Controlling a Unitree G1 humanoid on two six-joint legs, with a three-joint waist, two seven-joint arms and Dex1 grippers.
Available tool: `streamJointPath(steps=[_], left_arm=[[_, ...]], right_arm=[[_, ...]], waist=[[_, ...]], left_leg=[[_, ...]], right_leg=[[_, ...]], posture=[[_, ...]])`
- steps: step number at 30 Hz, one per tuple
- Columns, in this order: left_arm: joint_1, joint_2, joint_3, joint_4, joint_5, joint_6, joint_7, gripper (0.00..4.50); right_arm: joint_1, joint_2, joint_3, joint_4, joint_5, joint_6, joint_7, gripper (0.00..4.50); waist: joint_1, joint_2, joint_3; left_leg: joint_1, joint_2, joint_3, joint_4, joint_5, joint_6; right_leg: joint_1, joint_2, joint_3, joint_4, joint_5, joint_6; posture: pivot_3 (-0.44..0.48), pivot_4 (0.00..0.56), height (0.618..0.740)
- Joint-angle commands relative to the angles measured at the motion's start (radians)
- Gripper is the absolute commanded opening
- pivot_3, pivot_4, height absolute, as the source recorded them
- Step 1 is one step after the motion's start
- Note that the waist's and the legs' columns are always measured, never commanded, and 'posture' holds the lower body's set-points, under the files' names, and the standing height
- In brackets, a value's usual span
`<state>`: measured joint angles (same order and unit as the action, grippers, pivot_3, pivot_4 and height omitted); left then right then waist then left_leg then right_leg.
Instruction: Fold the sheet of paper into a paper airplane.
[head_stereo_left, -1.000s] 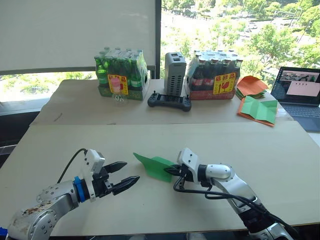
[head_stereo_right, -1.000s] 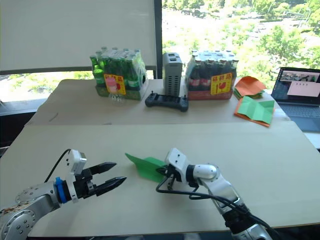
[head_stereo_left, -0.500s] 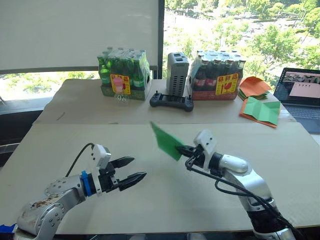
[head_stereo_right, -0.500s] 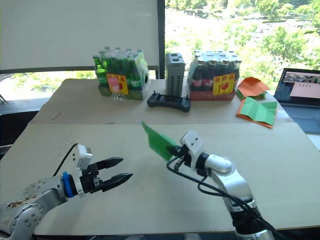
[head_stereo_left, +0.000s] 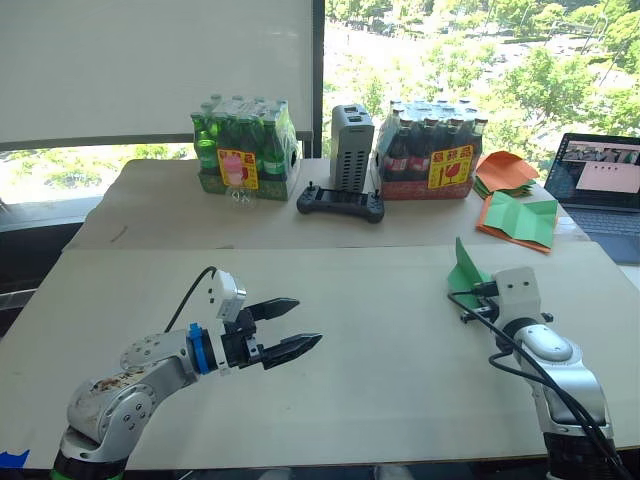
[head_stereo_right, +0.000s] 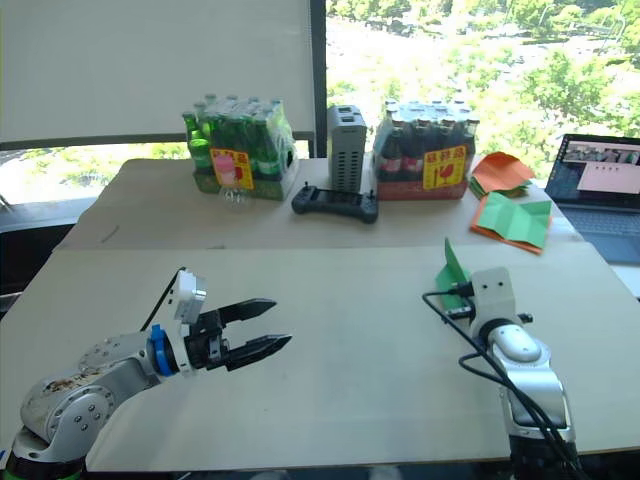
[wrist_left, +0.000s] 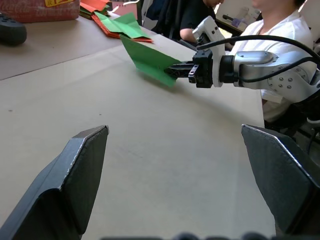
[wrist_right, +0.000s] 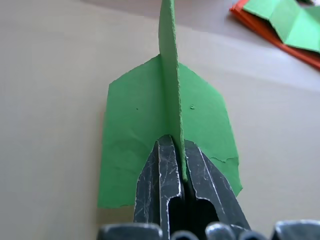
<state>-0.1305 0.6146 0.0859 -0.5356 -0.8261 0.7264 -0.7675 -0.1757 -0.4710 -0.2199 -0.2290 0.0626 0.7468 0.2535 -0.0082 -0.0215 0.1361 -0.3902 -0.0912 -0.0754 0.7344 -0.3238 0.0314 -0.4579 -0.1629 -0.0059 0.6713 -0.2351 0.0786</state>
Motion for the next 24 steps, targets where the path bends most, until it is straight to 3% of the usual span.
streamJointPath(steps=[1, 9, 10, 21, 24], left_arm=[[-0.033, 0.031, 0.000, -0.060, 0.006, -0.023, -0.019, 4.50], [-0.065, 0.036, -0.001, -0.088, -0.021, -0.006, 0.005, 4.50], [-0.062, 0.037, 0.000, -0.090, -0.022, -0.008, 0.005, 4.50], [0.002, 0.046, 0.034, -0.076, 0.002, -0.051, -0.021, 4.50], [0.051, 0.044, 0.077, -0.046, 0.053, -0.092, 0.016, 4.50]], right_arm=[[-0.005, -0.010, -0.025, -0.041, 0.027, 0.035, 0.014, 0.05], [-0.022, -0.002, -0.053, -0.028, 0.053, 0.009, -0.001, 0.05], [-0.026, 0.004, -0.070, -0.034, 0.064, 0.002, -0.006, 0.64], [-0.069, -0.016, -0.115, -0.182, 0.213, -0.085, 0.112, 4.34], [-0.029, -0.020, -0.072, -0.275, 0.317, -0.127, 0.253, 4.48]], waist=[[-0.001, 0.000, 0.000], [-0.001, 0.000, 0.000], [-0.001, 0.000, 0.000], [-0.003, 0.000, 0.000], [-0.004, 0.001, 0.001]], left_leg=[[0.000, 0.000, 0.000, 0.000, 0.000, 0.000], [0.000, 0.000, 0.000, 0.002, 0.000, 0.000], [0.000, 0.000, 0.000, 0.002, 0.000, 0.000], [0.000, 0.000, 0.000, 0.002, 0.000, 0.000], [0.000, 0.000, 0.000, 0.002, 0.000, 0.000]], right_leg=[[0.000, 0.000, 0.000, 0.000, 0.000, 0.000], [0.000, 0.000, 0.000, 0.001, 0.000, 0.000], [0.000, 0.000, 0.000, 0.001, 0.000, 0.000], [0.000, 0.000, 0.000, 0.001, 0.000, 0.000], [0.000, 0.000, 0.000, 0.000, 0.000, 0.000]], posture=[[0.000, 0.150, 0.678], [0.000, 0.150, 0.678], [0.000, 0.150, 0.678], [0.000, 0.150, 0.678], [0.000, 0.150, 0.678]])
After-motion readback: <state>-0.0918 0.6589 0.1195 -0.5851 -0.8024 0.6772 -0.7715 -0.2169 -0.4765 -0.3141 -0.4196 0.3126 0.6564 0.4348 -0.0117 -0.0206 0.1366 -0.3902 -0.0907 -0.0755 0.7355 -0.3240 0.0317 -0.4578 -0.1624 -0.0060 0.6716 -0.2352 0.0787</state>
